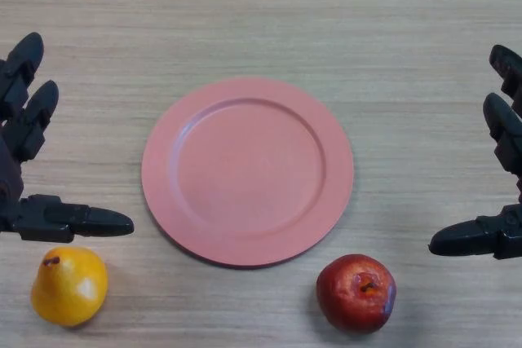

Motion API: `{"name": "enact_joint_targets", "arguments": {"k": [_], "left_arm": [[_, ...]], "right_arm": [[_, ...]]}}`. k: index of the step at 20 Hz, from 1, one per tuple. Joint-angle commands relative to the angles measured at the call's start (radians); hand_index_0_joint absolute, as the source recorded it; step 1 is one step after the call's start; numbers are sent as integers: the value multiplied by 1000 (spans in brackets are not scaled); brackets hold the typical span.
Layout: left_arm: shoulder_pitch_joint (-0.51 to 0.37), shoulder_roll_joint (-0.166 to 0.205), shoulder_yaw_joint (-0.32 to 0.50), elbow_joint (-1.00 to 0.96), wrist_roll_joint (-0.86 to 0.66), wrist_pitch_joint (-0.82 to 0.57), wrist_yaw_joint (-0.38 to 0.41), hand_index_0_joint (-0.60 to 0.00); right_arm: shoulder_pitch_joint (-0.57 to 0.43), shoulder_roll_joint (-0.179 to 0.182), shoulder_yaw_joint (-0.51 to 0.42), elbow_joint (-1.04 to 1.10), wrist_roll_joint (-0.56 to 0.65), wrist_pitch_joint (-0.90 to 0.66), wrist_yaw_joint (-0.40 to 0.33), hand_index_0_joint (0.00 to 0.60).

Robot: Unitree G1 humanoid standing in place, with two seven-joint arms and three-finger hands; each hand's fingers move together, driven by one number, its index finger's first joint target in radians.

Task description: Pick up the yellow pear and place it on the plate

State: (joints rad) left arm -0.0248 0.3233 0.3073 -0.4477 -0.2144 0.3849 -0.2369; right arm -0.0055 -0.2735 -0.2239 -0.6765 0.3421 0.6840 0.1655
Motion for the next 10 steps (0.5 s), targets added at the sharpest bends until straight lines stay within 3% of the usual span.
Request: {"name": "enact_joint_targets", "arguments": {"k": [1, 5, 6, 10], "left_arm": [[-31, 38, 58, -42, 10, -157, -8, 0], [-20, 35, 55, -60, 19, -134, -12, 0], [-14, 38, 66, -97, -1, -70, -27, 0], [56, 18, 91, -164, 85, -94, -134, 0]], "right_arm": [[-26, -29, -66, -45, 16, -158, -16, 0], [-27, -29, -59, -34, 5, -173, -17, 0], [-31, -29, -60, -32, 8, -170, -16, 0], [-31, -21, -60, -31, 51, -135, -27, 0]]}}
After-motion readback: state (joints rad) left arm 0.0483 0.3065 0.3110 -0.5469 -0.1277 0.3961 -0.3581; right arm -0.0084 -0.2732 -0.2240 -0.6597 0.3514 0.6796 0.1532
